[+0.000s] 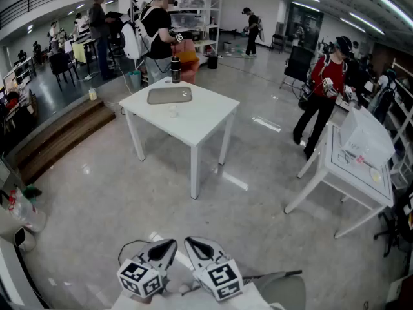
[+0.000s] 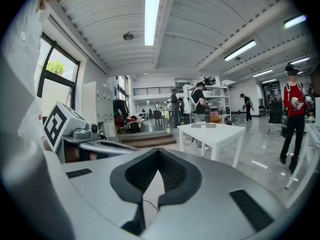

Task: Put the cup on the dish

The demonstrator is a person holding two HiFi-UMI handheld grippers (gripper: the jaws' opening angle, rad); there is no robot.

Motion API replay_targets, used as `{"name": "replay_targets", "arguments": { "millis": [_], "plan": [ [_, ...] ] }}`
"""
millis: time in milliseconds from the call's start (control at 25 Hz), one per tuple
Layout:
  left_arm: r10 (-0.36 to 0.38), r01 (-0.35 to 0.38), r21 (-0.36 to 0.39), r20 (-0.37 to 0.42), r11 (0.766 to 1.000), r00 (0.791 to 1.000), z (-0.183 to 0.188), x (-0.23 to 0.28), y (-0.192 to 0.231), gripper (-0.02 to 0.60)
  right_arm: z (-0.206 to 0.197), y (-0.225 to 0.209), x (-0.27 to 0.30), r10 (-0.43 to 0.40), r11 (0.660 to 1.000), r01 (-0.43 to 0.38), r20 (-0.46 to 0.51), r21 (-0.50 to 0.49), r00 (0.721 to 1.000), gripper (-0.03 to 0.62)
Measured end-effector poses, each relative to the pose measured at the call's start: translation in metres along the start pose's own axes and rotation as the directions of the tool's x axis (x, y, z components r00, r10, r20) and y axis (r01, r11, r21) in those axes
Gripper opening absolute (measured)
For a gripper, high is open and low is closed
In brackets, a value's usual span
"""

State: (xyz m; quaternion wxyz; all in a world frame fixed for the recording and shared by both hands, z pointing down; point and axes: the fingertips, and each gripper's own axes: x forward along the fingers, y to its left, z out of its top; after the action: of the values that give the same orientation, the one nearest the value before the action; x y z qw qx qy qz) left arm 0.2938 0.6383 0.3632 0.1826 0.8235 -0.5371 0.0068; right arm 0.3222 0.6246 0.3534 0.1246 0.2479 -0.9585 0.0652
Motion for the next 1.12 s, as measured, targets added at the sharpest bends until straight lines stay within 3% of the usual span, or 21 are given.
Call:
{"name": "replay_targets", "arguments": {
  "millis": [600, 1120],
  "plan": [
    [0.003, -0.003, 0.014, -0.043, 1.000, 0.999, -0.006, 0.012, -0.015, 0.009, -0.001, -0.014, -0.007, -0.005, 0.999, 0.005, 0.020, 0.042, 1.000, 0.012],
    [0.010, -0.010, -0.002, -0.077, 1.000, 0.997, -0.024, 0.040, -0.020, 0.009, -0.024, -0.051, -0.015, -0.003, 0.997, 0.005, -0.033, 0.071, 0.999, 0.012]
  ]
}}
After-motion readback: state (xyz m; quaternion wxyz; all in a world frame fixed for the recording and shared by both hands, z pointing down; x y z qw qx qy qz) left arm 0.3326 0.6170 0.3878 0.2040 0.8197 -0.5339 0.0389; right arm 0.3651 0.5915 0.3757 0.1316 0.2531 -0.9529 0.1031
